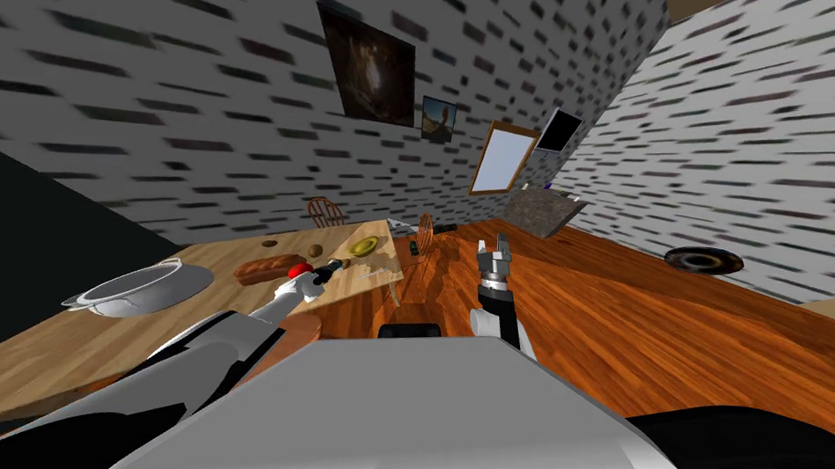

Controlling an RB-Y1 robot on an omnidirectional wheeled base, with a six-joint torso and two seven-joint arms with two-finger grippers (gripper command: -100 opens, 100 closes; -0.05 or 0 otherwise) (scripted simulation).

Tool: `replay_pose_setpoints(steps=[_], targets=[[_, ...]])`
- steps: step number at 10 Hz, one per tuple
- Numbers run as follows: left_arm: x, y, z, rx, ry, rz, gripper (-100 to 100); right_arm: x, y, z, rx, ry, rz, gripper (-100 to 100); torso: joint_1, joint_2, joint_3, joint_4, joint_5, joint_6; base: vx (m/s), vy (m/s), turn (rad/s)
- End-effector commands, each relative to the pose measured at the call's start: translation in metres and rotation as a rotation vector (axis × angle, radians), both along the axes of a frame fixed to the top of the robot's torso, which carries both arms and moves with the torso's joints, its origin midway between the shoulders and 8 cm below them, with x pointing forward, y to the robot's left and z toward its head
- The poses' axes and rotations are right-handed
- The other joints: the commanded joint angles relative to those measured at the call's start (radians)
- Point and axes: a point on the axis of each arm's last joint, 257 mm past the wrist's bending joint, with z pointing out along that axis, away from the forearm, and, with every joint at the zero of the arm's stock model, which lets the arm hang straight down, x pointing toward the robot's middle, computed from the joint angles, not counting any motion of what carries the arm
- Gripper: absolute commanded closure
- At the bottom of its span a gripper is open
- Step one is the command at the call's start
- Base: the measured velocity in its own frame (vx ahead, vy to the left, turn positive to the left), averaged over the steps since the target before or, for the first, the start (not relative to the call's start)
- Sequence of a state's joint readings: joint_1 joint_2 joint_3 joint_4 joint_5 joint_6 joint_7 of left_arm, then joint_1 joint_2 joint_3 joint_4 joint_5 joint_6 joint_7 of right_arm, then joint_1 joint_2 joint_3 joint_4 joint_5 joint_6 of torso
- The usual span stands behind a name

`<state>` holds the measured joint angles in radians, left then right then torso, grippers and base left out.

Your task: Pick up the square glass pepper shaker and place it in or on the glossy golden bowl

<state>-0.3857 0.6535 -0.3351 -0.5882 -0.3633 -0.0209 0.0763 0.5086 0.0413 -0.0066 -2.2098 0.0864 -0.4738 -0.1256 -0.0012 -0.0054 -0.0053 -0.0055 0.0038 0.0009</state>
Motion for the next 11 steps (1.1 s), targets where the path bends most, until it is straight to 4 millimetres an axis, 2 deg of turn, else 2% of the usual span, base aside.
replay_pose_setpoints(steps=[1,2,3,5,6,8,11], targets=[[0.009,0.016,0.015,0.023,-0.007,0.052,100,0.0,0.0,0.0,0.0,0.0,0.0,0,0.0,0.0,0.0,0.0,0.0,0.0,0.072,0.008,-0.44],[0.007,0.02,0.014,0.029,0.0,0.064,100,0.0,0.0,0.0,0.0,0.0,0.0,0,-0.001,-0.002,-0.001,0.0,0.0,0.003,0.057,0.018,-0.175],[0.013,0.03,0.025,0.043,-0.004,0.098,100,0.0,0.0,0.0,0.0,0.0,0.0,0,-0.001,0.0,-0.001,-0.001,0.0,-0.001,0.047,0.019,-0.189],[0.022,0.047,0.045,0.063,-0.015,0.154,100,0.0,0.0,0.0,0.0,0.0,0.0,0,-0.001,-0.001,0.0,0.0,-0.001,0.002,0.064,0.027,-0.389],[0.021,0.048,0.044,0.066,-0.011,0.161,100,0.0,0.0,0.0,0.0,0.0,0.0,0,-0.002,-0.001,-0.001,0.0,-0.001,0.001,0.049,0.027,-0.121],[0.027,0.062,0.06,0.081,-0.017,0.21,100,0.0,0.0,0.0,0.0,0.0,0.0,0,-0.001,0.002,0.0,-0.001,-0.001,-0.002,0.038,0.02,-0.182],[0.029,0.071,0.071,0.091,-0.02,0.244,100,0.0,0.0,0.0,0.0,0.0,0.0,0,-0.002,0.003,0.001,0.0,-0.001,-0.002,0.03,0.019,-0.157]])
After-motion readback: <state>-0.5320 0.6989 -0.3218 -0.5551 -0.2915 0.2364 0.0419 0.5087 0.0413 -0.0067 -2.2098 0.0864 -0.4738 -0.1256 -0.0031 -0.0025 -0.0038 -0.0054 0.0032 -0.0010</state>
